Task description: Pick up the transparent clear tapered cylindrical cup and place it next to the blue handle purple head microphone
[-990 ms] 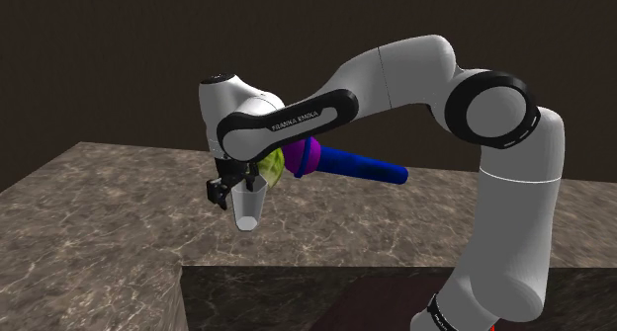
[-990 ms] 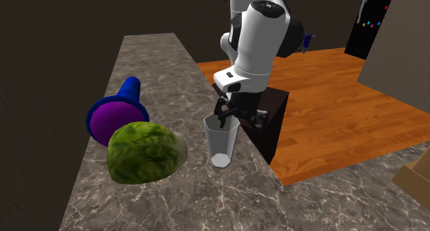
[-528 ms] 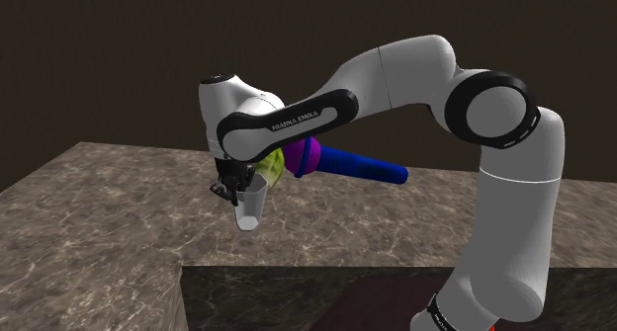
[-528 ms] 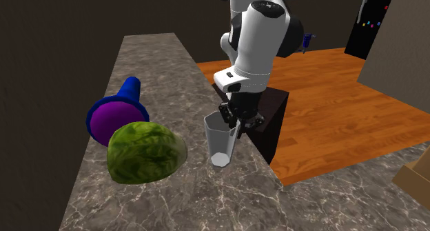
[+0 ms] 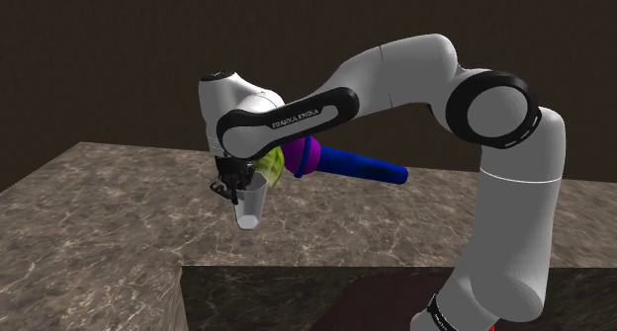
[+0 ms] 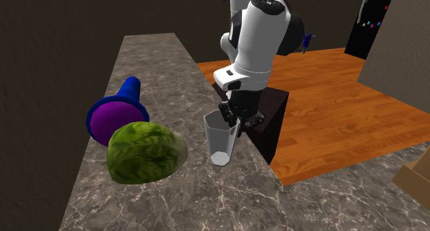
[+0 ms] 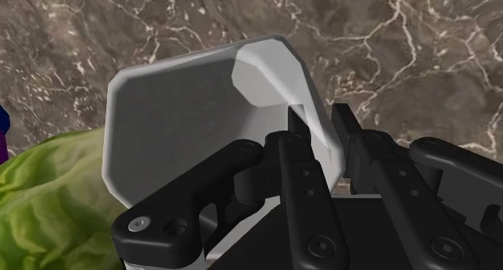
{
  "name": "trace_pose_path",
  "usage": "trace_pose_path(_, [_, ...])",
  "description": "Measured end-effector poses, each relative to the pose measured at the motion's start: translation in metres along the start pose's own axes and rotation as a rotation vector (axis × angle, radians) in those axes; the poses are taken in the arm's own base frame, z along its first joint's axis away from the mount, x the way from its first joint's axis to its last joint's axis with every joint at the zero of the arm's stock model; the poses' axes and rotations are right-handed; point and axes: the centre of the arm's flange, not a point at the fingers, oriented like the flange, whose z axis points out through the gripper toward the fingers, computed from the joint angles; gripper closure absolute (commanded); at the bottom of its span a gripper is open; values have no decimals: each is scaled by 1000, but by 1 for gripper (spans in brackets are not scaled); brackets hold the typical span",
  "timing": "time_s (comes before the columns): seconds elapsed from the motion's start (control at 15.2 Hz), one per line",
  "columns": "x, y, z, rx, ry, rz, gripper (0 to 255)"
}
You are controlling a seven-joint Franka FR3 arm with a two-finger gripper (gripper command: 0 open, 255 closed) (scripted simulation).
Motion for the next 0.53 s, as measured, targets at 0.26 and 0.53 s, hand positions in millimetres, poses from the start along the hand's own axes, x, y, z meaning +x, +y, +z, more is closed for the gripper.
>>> trace_pose_path(0.26, [-1,2,-20,0,0,0,255])
trace_pose_path(0.53, [-1,7,-42,0,0,0,255])
